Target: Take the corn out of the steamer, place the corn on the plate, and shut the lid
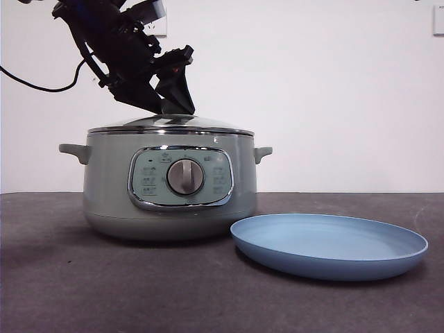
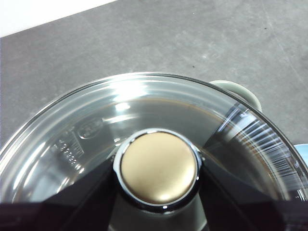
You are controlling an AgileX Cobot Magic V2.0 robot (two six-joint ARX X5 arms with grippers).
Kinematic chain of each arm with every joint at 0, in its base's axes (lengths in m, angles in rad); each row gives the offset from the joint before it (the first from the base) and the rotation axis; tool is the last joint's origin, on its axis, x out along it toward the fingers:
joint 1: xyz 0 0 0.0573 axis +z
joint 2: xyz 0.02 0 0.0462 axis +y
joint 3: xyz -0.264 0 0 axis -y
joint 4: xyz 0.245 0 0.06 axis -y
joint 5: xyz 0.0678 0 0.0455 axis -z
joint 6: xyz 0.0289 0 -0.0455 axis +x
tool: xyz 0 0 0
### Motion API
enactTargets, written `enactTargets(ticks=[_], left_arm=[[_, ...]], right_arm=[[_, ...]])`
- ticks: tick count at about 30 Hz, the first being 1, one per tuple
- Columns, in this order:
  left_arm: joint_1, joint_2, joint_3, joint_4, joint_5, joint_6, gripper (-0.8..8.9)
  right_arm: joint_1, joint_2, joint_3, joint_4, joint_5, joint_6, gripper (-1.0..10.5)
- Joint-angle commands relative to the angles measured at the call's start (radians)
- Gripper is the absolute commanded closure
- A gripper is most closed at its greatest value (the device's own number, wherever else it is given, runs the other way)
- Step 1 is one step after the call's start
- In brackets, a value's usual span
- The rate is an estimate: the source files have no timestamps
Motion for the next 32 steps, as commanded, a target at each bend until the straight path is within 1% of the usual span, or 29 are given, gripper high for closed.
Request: enactTargets(ticks=[1,9,13,17,21,24,28,32], left_arm=[[-0.003,0.010,-0.003,-0.006,0.003,0.000,8.22],[-0.003,-0.048,-0.003,0.009,0.006,0.000,8.22],[-0.003,-0.110,-0.003,0.022,0.006,-0.003,8.22],[-0.003,-0.186,-0.003,0.010,0.007,-0.003,8.22],[-0.003,-0.292,-0.003,-0.040,0.007,-0.004,8.22],[-0.003,-0.390,-0.003,-0.112,0.006,-0.006,8.22],[-0.003,-0.545,-0.003,-0.245,0.005,-0.006,8.22],[-0.003,-0.692,-0.003,-0.359,0.003,-0.007,8.22]], right_arm=[[0.002,-0.001,-0.001,0.003,0.000,-0.001,3.2],[0.002,-0.001,-0.001,0.005,0.001,-0.001,3.2],[0.002,0.000,-0.001,0.007,0.053,0.000,3.2],[0.002,0.012,-0.001,0.048,0.056,0.014,3.2],[0.005,0.035,-0.001,0.123,0.049,0.071,3.2],[0.027,0.066,-0.001,0.200,0.046,0.124,3.2],[0.105,0.127,-0.001,0.324,0.053,0.216,3.2],[0.208,0.206,0.000,0.481,0.132,0.303,3.2]])
